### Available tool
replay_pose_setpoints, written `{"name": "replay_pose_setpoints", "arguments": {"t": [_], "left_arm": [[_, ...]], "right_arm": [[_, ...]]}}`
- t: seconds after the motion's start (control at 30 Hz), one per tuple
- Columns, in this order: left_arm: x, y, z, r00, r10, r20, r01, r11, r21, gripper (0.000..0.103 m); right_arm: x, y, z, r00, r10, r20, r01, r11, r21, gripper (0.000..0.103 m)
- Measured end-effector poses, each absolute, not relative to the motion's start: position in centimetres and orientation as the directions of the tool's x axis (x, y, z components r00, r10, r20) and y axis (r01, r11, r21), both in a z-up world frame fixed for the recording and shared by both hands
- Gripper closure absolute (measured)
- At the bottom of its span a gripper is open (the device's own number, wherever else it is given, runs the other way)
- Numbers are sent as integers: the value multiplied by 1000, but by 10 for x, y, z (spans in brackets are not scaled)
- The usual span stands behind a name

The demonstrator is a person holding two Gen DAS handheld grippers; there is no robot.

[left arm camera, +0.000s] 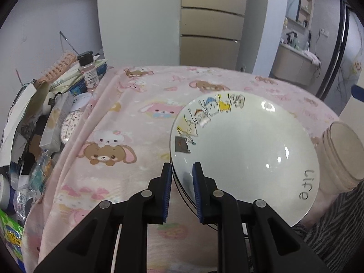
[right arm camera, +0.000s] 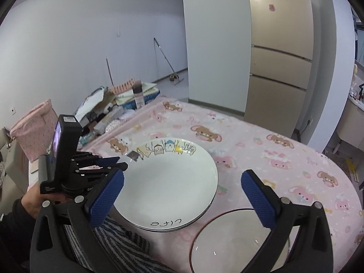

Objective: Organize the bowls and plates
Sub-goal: 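Open both tools and move them over the pink-rimmed bowl stack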

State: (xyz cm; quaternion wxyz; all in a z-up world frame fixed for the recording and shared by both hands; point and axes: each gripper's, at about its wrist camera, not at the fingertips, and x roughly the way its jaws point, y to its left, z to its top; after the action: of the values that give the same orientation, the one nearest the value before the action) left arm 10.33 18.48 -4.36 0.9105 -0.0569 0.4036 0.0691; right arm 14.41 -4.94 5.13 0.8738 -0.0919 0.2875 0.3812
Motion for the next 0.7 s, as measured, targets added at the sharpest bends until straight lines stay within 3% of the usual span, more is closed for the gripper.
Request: {"name": "replay_pose_setpoints", "arguments": {"t": [0.13, 0.2, 0.23, 0.27, 0.43, 0.7], "left_arm": [[94, 185, -26, 707, 47, -706, -173, 979, -108, 82], [89, 175, -13, 741, 48, -670, -153, 983, -99, 59], [87, 169, -7, 759, 36, -650, -131, 987, -98, 21], [84, 160, 0, 785, 16, -620, -97, 990, -98, 1], [81, 125, 20, 813, 2, -582, -46, 997, -62, 0], [85, 70, 29, 816, -119, -566, 51, 989, -136, 0]], "right_arm": [[136, -64, 61, 562, 622, -546, -721, 691, 45, 0], [133, -74, 68, 578, 620, -530, -713, 700, 41, 0], [131, -80, 71, 592, 618, -518, -706, 707, 38, 0], [128, -86, 75, 604, 614, -507, -699, 715, 33, 0], [117, -119, 86, 662, 569, -488, -659, 752, -17, 0], [112, -175, 75, 691, 531, -491, -607, 795, 4, 0]]}}
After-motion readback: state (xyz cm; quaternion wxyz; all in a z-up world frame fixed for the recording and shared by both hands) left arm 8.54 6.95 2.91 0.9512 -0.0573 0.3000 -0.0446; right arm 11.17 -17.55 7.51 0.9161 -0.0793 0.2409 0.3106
